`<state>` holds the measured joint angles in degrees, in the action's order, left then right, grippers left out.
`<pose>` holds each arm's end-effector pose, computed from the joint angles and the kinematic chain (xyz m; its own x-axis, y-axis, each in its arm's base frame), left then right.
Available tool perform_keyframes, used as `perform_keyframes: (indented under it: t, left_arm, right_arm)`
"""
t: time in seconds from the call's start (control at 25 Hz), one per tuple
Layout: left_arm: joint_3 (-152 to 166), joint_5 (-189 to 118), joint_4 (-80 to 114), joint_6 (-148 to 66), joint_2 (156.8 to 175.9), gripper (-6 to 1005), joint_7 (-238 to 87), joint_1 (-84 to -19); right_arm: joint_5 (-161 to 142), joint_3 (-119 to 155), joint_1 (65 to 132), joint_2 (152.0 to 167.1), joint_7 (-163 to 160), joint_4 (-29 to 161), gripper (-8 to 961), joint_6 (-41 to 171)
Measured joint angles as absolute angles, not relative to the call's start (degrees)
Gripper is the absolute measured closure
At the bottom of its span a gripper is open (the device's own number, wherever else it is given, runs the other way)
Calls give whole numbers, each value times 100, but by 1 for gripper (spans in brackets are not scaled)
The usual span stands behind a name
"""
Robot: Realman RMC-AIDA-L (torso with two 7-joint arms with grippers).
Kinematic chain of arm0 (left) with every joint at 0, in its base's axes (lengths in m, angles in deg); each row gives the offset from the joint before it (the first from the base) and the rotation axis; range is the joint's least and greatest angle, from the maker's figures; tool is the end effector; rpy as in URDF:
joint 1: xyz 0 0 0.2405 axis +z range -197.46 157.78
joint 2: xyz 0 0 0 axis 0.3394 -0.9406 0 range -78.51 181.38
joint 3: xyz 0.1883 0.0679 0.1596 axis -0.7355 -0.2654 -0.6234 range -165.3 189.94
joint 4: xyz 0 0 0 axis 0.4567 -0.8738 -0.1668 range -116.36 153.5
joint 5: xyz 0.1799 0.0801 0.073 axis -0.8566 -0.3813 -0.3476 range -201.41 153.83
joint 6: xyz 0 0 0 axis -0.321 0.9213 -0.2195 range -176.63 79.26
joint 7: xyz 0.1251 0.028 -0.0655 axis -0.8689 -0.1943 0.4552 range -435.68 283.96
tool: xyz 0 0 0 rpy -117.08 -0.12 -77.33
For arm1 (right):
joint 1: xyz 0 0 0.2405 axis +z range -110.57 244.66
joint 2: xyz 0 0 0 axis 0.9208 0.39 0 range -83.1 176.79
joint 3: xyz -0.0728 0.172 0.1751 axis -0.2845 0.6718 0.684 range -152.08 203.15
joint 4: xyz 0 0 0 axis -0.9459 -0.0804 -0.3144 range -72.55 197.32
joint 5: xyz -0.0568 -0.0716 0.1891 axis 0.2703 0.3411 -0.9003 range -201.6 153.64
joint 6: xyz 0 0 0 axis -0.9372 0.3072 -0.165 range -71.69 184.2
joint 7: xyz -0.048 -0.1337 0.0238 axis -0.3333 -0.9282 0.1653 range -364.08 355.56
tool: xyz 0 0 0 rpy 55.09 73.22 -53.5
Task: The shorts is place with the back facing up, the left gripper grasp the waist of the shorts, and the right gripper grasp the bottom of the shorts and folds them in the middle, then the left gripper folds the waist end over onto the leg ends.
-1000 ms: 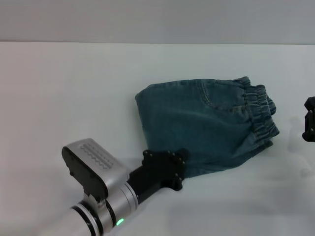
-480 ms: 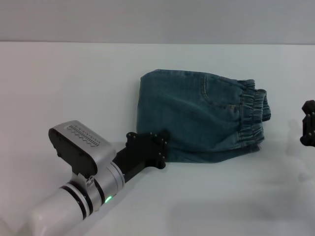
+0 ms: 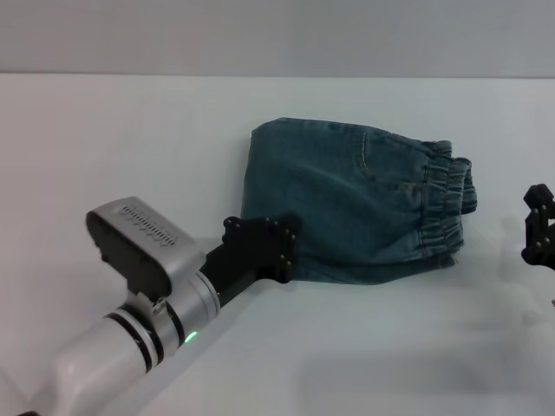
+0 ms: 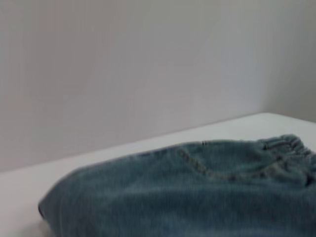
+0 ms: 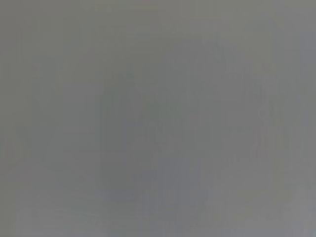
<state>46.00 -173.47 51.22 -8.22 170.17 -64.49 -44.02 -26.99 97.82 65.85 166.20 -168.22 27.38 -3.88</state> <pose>-0.2384 0.2961 -0.1434 0.7849 0.2163 0.5806 0.5509 -0.6726 -0.4942 0.3309 0.2464 -0.0276 0.6714 -0.0119 -0.7410 -0.7178 -0.2592 -0.6462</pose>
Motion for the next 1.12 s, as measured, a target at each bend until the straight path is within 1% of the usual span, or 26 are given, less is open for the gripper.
perform_keyframes:
  t: [0.04,0.12,0.16,0.2,0.24,0.28,0.48,0.64,0.84,1.12]
  left_arm:
    - [4661,-17346,5206,-569,17004,1000,-6621,-4264]
    - [4687,-17347,5231,-480,16998,1000,-6695,-4204]
    - [4828,-17346,5317,-259,16994,1000,-6910,-4041]
    - [4828,-17346,5317,-259,16994,1000,-6910,-4041]
    - [5245,-17368,5503,11,16991,1000,-7285,-3710]
    - [5414,-17368,5524,86,16991,1000,-7371,-3635]
    - [5585,-17361,5488,243,16988,1000,-7431,-3586]
    - [6273,-17350,5198,865,16991,1000,-7449,-3413]
    - [6625,-17349,4694,1334,16985,1000,-7580,-3421]
    - [7055,-17338,4331,1482,17017,889,-7581,-3383]
  right_arm:
    - [-2699,9778,6584,16620,-16834,2741,954,-392]
    - [-2699,9776,6576,16621,-16856,2764,954,-453]
    - [-2699,9777,6571,16621,-16865,2779,955,-489]
    - [-2699,9777,6568,16620,-16871,2792,955,-525]
    - [-2699,9777,6565,16620,-16877,2807,955,-547]
    - [-2699,9777,6562,16620,-16885,2819,955,-562]
    - [-2658,9798,6562,16617,-16945,2914,955,-663]
    - [-2660,9886,6587,16614,-16950,3070,955,-836]
    - [-2688,10380,6645,16611,-16958,3322,954,-887]
    - [-2694,11295,6706,16625,-16974,3972,807,-1049]
